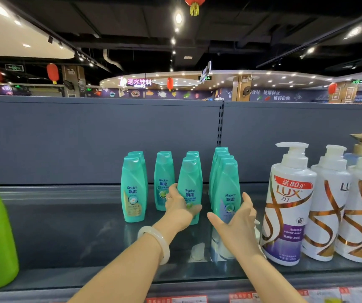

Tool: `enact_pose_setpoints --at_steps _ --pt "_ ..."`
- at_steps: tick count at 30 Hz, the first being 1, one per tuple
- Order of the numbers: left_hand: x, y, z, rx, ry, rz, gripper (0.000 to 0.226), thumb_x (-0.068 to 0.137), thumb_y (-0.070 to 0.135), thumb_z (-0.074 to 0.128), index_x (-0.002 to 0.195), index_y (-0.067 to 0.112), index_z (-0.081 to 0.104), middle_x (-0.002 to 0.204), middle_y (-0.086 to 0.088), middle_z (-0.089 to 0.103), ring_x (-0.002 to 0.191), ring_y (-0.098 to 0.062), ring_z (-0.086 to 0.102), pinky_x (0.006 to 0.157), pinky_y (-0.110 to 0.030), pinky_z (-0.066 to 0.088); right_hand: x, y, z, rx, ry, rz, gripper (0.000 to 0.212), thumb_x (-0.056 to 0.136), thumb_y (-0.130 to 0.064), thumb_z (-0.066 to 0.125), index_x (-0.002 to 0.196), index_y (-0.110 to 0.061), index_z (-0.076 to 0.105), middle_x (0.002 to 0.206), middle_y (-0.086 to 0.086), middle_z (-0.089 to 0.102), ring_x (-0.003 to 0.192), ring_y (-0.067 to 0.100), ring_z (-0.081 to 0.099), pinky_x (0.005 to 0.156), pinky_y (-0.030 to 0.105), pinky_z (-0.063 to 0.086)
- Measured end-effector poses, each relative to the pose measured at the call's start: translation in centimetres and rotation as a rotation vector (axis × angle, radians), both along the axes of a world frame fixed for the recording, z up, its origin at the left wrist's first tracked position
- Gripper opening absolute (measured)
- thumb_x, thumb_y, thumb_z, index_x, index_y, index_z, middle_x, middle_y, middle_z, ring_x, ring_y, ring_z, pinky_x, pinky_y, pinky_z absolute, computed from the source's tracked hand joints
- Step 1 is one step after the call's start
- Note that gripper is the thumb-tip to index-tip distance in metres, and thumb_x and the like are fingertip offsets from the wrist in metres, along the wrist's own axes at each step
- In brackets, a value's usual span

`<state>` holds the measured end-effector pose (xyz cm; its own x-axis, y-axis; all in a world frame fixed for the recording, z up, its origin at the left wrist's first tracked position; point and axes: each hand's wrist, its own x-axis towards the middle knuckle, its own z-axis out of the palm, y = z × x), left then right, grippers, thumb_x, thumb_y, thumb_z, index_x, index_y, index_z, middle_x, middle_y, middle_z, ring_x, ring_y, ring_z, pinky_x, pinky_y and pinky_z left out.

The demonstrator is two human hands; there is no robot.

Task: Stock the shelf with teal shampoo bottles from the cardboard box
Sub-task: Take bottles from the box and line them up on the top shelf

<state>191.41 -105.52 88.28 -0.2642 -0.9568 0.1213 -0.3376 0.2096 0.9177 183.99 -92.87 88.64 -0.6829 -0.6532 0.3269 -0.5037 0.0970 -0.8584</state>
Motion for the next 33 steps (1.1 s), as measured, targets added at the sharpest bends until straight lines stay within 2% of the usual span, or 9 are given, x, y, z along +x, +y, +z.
enact_pose_setpoints --at_steps 2,3,5,8,15,19,33 --pt "0.9 0.3 0.0 -0.059 -0.203 -0.010 0.068 0.073 0.016 0.075 0.125 0.012 0.032 0.129 -0.011 0.039 0.119 -0.030 0.045 0.102 -0.039 0.039 -0.5 -0.5 -0.3 0.039 -0.004 -0.007 0.098 0.076 -0.022 0.076 0.147 -0.015 0.009 0.139 0.011 0.031 0.127 0.024 0.039 0.100 0.037 0.043" --pt "1.3 0.3 -0.1 -0.054 -0.236 -0.022 0.062 0.073 0.016 0.076 0.119 0.011 0.036 0.128 -0.010 0.044 0.117 -0.029 0.048 0.100 -0.037 0.040 -0.7 -0.7 -0.4 0.050 -0.013 -0.006 0.097 0.076 -0.021 0.076 0.147 -0.014 0.010 0.138 0.011 0.033 0.126 0.025 0.041 0.098 0.037 0.044" --pt "2.0 0.4 -0.3 -0.030 -0.216 -0.048 0.051 0.072 0.015 0.077 0.105 0.012 0.038 0.123 -0.010 0.056 0.112 -0.027 0.055 0.096 -0.034 0.044 -1.0 -1.4 -0.7 0.079 -0.025 -0.012 0.096 0.077 -0.021 0.076 0.146 -0.015 0.010 0.135 0.011 0.035 0.124 0.025 0.043 0.097 0.038 0.046" --pt "2.0 0.6 -0.2 -0.053 -0.191 -0.018 0.052 0.071 0.016 0.079 0.098 0.014 0.034 0.116 -0.010 0.061 0.109 -0.026 0.059 0.089 -0.031 0.044 -1.6 -2.5 -0.8 0.117 -0.020 -0.063 0.093 0.075 -0.025 0.077 0.143 -0.018 0.015 0.128 0.009 0.039 0.119 0.025 0.047 0.094 0.042 0.051" --pt "0.8 0.8 -0.4 -0.065 -0.130 0.008 0.052 0.070 0.018 0.080 0.098 0.012 0.037 0.113 -0.011 0.061 0.103 -0.026 0.060 0.083 -0.031 0.045 -1.9 -3.6 -0.8 0.158 -0.007 -0.132 0.074 0.076 -0.031 0.076 0.129 -0.016 0.027 0.118 0.007 0.045 0.111 0.021 0.051 0.085 0.036 0.052" --pt "0.5 0.6 -0.6 -0.054 -0.107 0.018 0.056 0.070 0.018 0.080 0.110 0.006 0.042 0.114 -0.011 0.061 0.103 -0.027 0.060 0.083 -0.031 0.045 -2.0 -3.5 -1.0 0.151 0.019 -0.135 0.069 0.077 -0.032 0.074 0.126 -0.017 0.029 0.117 0.006 0.045 0.107 0.019 0.052 0.084 0.033 0.052" --pt "0.4 0.4 -0.7 -0.039 -0.089 0.060 0.055 0.074 0.016 0.077 0.115 0.005 0.042 0.118 -0.012 0.060 0.107 -0.028 0.059 0.088 -0.032 0.045 -2.1 -3.3 -0.9 0.158 0.018 -0.109 0.068 0.078 -0.031 0.073 0.127 -0.017 0.028 0.119 0.005 0.044 0.110 0.019 0.050 0.087 0.033 0.051"
